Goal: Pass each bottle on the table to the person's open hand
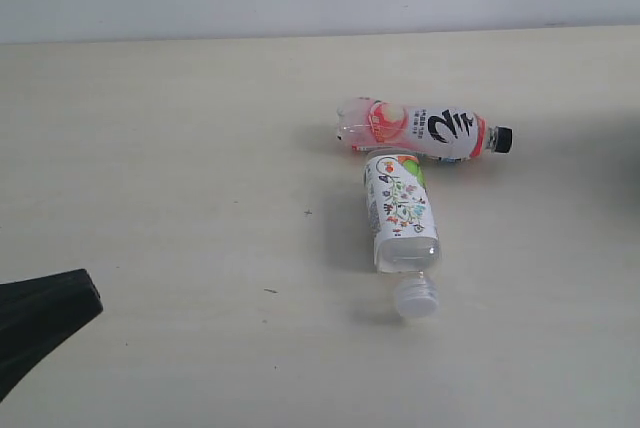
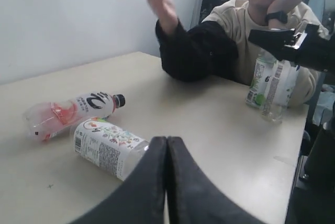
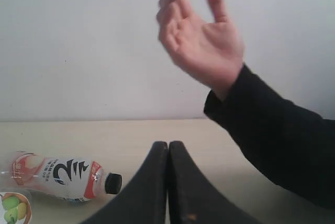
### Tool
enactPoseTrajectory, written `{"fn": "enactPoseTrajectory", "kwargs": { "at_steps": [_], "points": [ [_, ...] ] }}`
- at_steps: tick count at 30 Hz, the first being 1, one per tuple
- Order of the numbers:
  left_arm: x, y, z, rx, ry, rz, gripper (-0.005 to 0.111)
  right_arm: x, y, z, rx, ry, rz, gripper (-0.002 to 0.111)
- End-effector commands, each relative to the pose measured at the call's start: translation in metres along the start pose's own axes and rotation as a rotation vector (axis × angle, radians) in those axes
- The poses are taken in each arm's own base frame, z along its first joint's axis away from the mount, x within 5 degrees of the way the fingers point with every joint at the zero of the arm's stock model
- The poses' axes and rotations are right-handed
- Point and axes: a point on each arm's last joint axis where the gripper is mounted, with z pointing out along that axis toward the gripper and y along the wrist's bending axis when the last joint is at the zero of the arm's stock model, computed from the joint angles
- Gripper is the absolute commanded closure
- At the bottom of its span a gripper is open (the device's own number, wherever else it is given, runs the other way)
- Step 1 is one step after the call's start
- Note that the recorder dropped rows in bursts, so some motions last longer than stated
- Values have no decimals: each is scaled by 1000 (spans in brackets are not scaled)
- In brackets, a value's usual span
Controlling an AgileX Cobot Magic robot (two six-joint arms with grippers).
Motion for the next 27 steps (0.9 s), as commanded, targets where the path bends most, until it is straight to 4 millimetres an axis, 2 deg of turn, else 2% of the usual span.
{"fn": "enactPoseTrajectory", "kwargs": {
  "at_steps": [1, 9, 18, 22, 27],
  "points": [
    [-19, -4, -10, 19, -48, 56, 107, 1, 0, 0, 5, -4, -2, 108],
    [-25, -3, -36, 1, -86, 83, 107, 1, 0, 0, 5, -4, -2, 108],
    [-4, 1, -47, -24, -123, 82, 107, 1, 0, 0, 5, -4, -2, 108],
    [0, 9, -47, -149, -87, 77, 107, 1, 0, 0, 5, -4, -5, 108],
    [1, 24, -51, -417, -93, 43, 107, 1, 0, 0, 5, -4, -5, 108]
  ]
}}
